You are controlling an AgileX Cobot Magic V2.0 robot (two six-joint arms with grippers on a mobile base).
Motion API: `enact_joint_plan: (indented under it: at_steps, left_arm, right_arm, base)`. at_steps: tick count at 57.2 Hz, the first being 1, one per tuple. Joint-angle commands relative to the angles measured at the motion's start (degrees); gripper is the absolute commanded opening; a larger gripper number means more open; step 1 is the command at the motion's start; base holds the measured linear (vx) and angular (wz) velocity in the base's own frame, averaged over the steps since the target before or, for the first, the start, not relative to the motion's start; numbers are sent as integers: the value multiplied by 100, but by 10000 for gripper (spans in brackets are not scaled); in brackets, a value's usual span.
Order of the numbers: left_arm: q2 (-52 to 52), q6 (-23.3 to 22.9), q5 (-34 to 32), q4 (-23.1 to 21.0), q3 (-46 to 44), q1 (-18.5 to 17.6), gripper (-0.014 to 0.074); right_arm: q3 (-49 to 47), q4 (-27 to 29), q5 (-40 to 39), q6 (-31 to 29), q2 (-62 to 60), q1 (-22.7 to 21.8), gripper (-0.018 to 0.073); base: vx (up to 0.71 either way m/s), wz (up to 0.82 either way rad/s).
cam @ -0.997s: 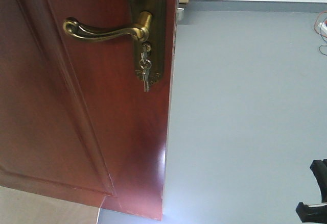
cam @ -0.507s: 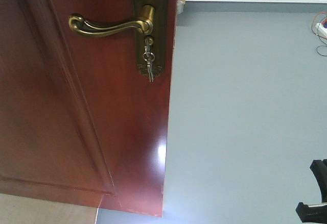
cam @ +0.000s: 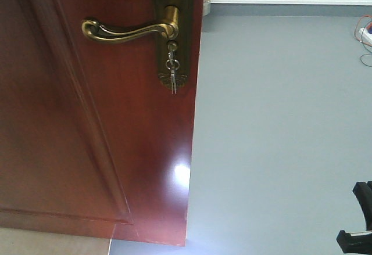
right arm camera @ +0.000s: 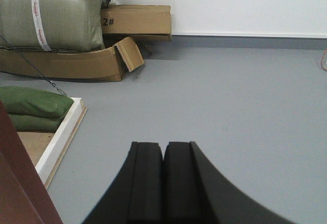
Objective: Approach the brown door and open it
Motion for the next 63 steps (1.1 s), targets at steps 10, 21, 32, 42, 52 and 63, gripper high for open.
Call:
enact_joint_plan:
  at_steps: [10, 21, 32, 42, 52, 63]
  left_arm:
    - [-70, -11, -120, -83, -206, -19, -4]
    - [-70, -11, -120, -83, -206, -19, -4]
    - [-70, -11, -120, -83, -206, -19, -4]
    - [-70, -11, -120, -83, -206, -19, -4]
    - [-70, -11, -120, -83, -206, -19, -4]
    - [-70, -11, -120, -83, -206, -19, -4]
  right_arm:
    - [19, -21, -437, -49, -32, 8, 0]
    - [19, -21, -437, -49, -32, 8, 0]
    - [19, -21, -471, -49, -32, 8, 0]
    - [19, -21, -472, -49, -32, 8, 0]
    - [19, -21, -472, -49, -32, 8, 0]
    - [19, -21, -472, -49, -32, 8, 0]
  base:
    - [5, 0]
    - [5, 1]
    - [4, 1]
    - [1, 1]
    - [0, 0]
    - [0, 0]
